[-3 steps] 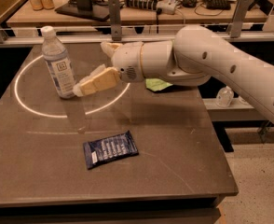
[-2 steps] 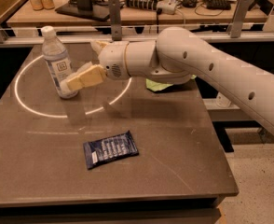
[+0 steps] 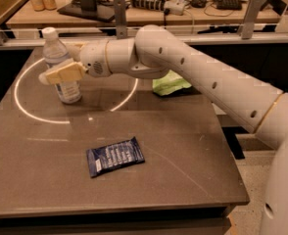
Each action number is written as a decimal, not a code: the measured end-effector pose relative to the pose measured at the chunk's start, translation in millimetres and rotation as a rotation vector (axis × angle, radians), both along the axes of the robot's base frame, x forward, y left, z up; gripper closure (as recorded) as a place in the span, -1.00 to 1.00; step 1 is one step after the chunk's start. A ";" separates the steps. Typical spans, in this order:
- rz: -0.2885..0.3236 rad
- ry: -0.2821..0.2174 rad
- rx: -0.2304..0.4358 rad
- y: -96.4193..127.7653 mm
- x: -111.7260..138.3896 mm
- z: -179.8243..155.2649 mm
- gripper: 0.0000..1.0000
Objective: Knock blue plastic bottle over
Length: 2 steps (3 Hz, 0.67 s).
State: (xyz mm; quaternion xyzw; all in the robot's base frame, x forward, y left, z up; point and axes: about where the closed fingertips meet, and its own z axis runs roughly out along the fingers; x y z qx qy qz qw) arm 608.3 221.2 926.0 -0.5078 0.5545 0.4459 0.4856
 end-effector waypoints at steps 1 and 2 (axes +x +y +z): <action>0.090 0.027 0.028 17.0 -5.2 -3.5 -0.05; 0.042 -0.003 -0.014 -6.5 -0.3 -0.6 0.42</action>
Offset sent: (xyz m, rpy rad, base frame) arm 0.0109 -0.0577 0.0173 -0.0835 -0.0727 -0.0807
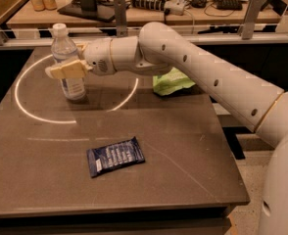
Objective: Knock blue plastic bottle over
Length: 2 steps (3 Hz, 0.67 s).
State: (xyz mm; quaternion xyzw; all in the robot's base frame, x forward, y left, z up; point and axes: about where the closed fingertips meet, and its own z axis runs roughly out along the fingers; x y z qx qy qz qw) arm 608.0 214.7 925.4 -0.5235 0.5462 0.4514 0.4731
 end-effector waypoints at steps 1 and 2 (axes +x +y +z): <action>-0.121 -0.148 -0.071 -41.6 -0.9 22.0 0.89; -0.275 -0.434 -0.193 -102.6 2.7 58.0 1.00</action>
Offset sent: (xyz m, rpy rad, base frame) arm 0.0037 -0.1699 0.0940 -0.3262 -0.7043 -0.4129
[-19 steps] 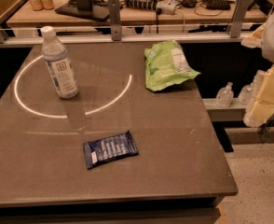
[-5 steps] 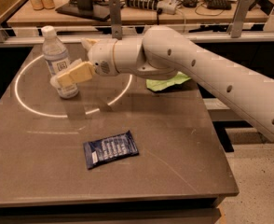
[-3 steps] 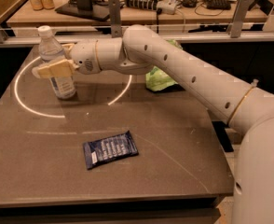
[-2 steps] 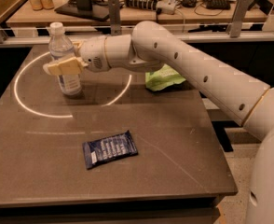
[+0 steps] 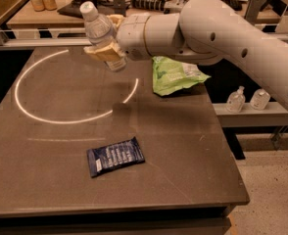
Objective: Knock blue plastic bottle over
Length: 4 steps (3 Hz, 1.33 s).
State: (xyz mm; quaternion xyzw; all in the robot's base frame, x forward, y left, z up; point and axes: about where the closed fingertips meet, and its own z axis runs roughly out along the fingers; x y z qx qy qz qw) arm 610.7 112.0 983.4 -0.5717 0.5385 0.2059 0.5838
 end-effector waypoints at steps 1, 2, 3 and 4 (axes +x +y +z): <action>0.017 0.023 0.011 7.9 -1.2 -3.4 1.00; 0.067 -0.075 -0.125 -5.4 1.1 -6.6 1.00; 0.159 -0.154 -0.268 -11.3 20.2 -9.8 1.00; 0.281 -0.172 -0.466 -10.2 12.5 -31.0 1.00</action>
Offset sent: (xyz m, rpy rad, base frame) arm 0.0032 -0.0298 -0.0120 -0.2684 -0.1769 0.1042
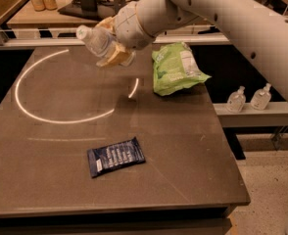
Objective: Knock blue plastic bottle over
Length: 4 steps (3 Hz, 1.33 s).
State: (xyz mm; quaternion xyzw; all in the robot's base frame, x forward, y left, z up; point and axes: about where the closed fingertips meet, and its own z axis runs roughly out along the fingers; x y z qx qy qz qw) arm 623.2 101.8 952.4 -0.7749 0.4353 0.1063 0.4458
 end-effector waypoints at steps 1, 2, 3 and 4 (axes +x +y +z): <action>0.094 0.030 -0.244 -5.9 -23.5 -34.2 1.00; 0.115 0.016 -0.451 -21.7 -45.2 -56.3 1.00; 0.106 -0.049 -0.578 -24.0 -58.0 -68.2 1.00; 0.108 -0.042 -0.645 -28.2 -69.2 -82.8 0.76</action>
Offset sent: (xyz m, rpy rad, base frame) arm -0.0670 -0.0446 -0.0824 -0.7047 -0.0266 0.1122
